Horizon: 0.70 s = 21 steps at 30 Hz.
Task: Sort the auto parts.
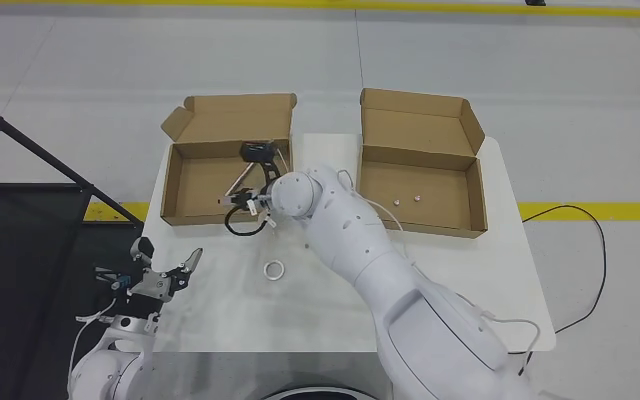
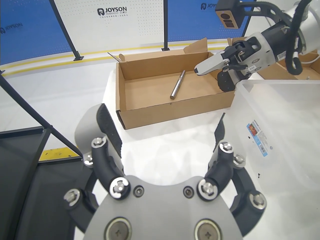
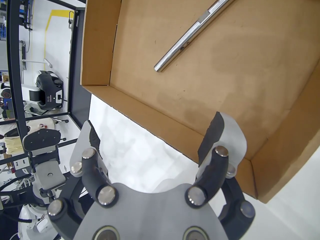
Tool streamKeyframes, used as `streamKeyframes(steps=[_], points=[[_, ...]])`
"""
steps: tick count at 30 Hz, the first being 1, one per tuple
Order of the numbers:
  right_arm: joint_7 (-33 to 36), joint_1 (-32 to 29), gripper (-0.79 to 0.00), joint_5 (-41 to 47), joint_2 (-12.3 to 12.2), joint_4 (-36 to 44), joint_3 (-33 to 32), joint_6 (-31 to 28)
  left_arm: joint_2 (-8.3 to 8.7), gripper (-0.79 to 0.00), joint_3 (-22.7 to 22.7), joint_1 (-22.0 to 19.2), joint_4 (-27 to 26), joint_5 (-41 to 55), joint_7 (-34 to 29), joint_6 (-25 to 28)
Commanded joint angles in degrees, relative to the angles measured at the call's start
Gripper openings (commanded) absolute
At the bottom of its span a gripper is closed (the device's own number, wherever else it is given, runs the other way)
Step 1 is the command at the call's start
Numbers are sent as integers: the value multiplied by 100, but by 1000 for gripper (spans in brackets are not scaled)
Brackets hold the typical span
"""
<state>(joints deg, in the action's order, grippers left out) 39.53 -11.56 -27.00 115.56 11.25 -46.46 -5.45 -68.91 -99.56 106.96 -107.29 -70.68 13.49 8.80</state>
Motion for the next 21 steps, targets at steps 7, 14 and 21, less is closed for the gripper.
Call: streamKeyframes(steps=[7, 14, 21], points=[[444, 24, 0, 1, -1, 16, 4, -535, -14, 0, 2, -13, 1, -18, 4, 29], [60, 120, 0, -273, -30, 117, 72, -990, -24, 0, -13, -16, 11, -24, 7, 49], [-555, 214, 0, -897, -130, 468, 215, -1173, -32, 0, 10, -70, 7, -44, -52, 101]])
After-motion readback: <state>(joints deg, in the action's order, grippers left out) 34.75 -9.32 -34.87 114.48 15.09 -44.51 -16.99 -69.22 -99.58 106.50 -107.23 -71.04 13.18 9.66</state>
